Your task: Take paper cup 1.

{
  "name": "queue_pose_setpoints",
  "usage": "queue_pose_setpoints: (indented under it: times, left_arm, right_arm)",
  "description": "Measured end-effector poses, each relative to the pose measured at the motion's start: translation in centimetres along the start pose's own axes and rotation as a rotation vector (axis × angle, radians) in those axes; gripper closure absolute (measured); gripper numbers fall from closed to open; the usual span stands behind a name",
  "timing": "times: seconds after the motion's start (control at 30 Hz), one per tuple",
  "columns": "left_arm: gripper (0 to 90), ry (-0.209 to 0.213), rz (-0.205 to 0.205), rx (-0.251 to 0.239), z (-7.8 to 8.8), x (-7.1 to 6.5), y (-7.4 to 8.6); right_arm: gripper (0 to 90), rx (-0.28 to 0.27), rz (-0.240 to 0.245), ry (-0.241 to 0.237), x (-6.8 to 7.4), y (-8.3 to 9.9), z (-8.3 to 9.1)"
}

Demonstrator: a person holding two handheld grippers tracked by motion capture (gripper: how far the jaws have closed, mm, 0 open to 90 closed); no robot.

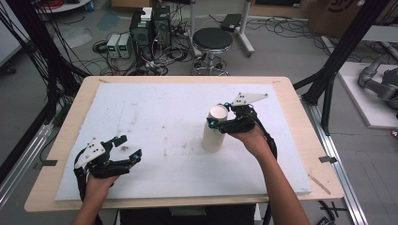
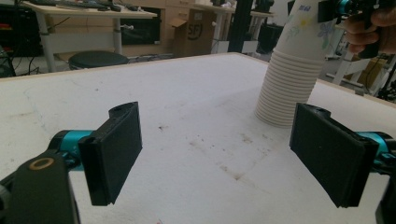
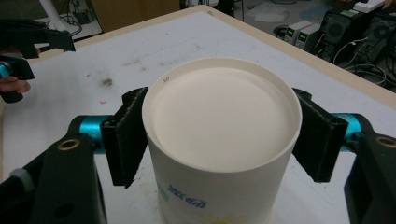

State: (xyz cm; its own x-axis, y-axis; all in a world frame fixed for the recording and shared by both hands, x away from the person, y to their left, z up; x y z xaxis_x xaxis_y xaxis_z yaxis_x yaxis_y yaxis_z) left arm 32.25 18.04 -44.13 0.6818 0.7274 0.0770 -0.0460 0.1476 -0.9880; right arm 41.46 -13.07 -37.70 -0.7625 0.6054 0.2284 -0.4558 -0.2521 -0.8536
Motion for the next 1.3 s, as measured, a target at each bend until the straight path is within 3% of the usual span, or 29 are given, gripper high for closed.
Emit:
queue_pose_setpoints:
  times: [0.2,0.67,1.3]
  left_arm:
    - [16.9,0.001,0.000,0.000,0.0,0.0,0.0]
    - [17.0,0.007,0.000,0.000,0.0,-0.1,0.0]
    - [17.0,0.021,0.004,-0.006,-0.1,-0.3,-0.1]
  right_arm:
    - [33.1,-0.009,0.009,-0.005,0.0,-0.1,0.2]
    - [33.7,-0.019,0.005,-0.003,0.1,-0.7,0.5]
    - [34.5,-0.095,0.040,0.007,1.4,-5.7,4.3]
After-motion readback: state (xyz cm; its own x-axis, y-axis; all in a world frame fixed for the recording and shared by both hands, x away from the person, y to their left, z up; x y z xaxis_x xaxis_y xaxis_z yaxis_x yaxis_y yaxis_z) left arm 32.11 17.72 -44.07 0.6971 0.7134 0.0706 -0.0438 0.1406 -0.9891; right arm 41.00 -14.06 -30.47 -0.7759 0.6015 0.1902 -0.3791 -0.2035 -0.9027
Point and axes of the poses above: each handheld gripper's, and its own axes: z roughly backward along the jaws, y roughly out of its underside, x roughly to its left, the point moved 8 cm from there along -z, roughly forward along the jaws, and after that the axes turned 12 degrees about -z, right-handed, at the moved point
